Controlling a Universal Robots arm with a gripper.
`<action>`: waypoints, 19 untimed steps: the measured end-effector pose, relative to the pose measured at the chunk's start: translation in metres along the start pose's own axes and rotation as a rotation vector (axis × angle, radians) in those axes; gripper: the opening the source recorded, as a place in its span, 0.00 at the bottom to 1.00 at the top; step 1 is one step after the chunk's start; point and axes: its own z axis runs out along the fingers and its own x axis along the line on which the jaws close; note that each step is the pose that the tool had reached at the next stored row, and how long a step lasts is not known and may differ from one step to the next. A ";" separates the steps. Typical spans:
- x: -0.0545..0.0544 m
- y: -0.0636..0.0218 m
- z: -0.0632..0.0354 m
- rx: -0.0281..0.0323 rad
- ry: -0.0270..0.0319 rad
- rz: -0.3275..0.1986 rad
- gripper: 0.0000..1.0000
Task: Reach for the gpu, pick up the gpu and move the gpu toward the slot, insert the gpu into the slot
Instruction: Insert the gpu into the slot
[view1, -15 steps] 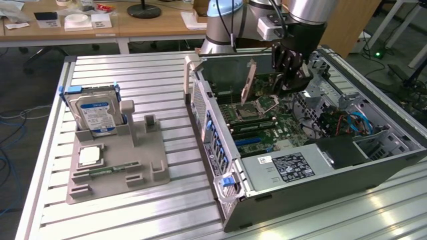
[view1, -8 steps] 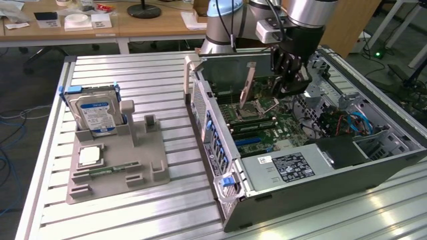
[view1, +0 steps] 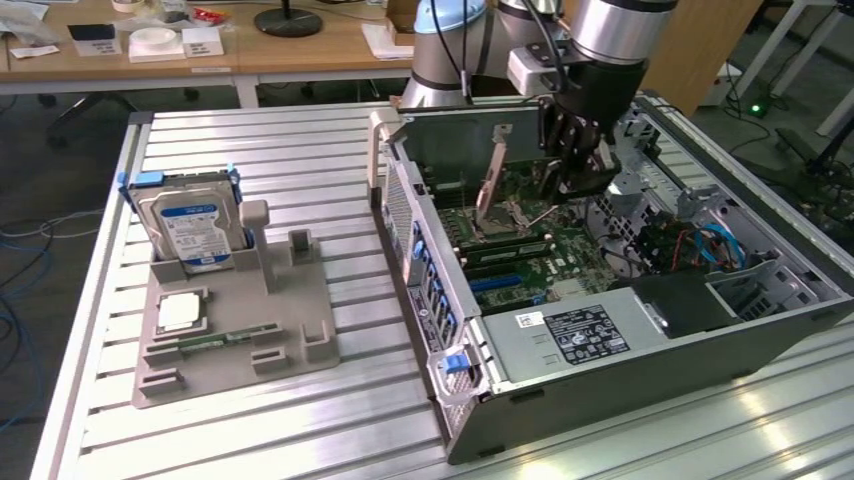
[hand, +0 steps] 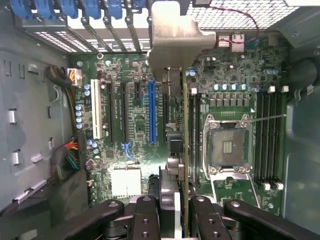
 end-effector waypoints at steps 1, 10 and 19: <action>0.001 0.0005 0.0006 0.0000 0.0000 0.000 0.28; 0.001 0.0078 0.0103 0.0018 -0.0010 -0.009 0.28; 0.002 0.0085 0.0212 0.0017 -0.0009 -0.010 0.28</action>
